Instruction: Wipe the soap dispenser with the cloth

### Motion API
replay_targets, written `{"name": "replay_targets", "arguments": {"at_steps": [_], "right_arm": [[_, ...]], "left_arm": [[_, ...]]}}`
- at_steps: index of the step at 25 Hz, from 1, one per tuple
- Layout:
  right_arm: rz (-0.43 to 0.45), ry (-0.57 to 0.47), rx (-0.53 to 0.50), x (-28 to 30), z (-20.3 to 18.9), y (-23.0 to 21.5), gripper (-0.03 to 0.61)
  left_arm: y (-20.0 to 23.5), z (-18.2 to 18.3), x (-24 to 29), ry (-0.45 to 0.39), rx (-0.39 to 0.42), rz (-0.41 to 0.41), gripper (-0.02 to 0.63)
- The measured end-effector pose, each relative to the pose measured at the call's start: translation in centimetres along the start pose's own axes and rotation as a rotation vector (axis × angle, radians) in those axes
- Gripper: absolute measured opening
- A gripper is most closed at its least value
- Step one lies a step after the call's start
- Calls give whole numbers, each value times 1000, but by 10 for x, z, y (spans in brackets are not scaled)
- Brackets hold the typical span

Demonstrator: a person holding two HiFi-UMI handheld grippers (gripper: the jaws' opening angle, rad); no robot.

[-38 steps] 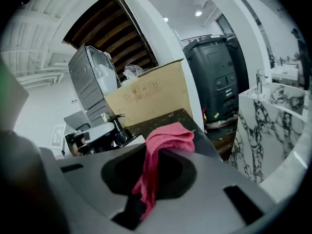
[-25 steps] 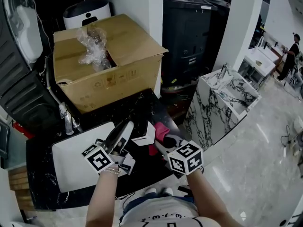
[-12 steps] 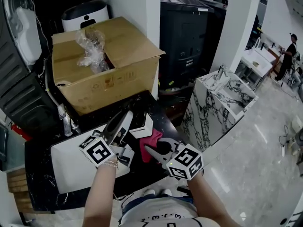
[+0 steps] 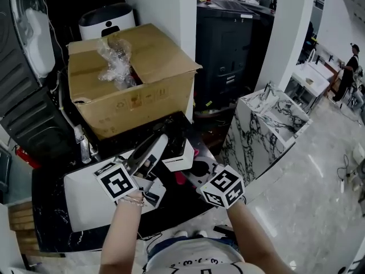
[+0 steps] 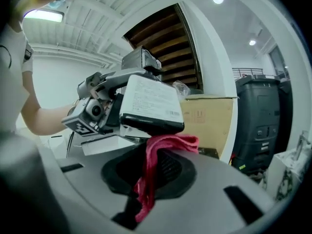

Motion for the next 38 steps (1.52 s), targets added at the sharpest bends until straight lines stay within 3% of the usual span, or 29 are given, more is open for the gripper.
{"name": "replay_targets", "arguments": {"at_steps": [10,14,18,22,27,33,38], "right_arm": [[161,8,-41,7,-4,47,52],[170,-1,-20,3,-6,49,52],[96,19,39,-6,-14,36,52],[-82,29,144,-19,-23,7,52],[-246,15,222,-44,-26,-23,52],[-318,-1,234,-66,-24,-33,52],[-332,4,239,-75,-28,-35,52]], "left_arm": [[19,-1,3,19,104,97,94],[26,1,0,-3,161,135,94],[40,-5,-5,-49,296,236,94],[62,-21,-11,-21,413,331,95],[97,-50,-19,53,446,441,94],[124,-85,-25,134,482,544,95],[125,-100,-25,160,552,562,97]]}}
Point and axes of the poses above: the fingertips, and each gripper's own axes: x forward along the fingers, y to its left, z out of its top, the point moved 3 cm from there along -x, backward along the fingers, and after that the axes turned 2 degrees about -x, right-handed, at the moved point
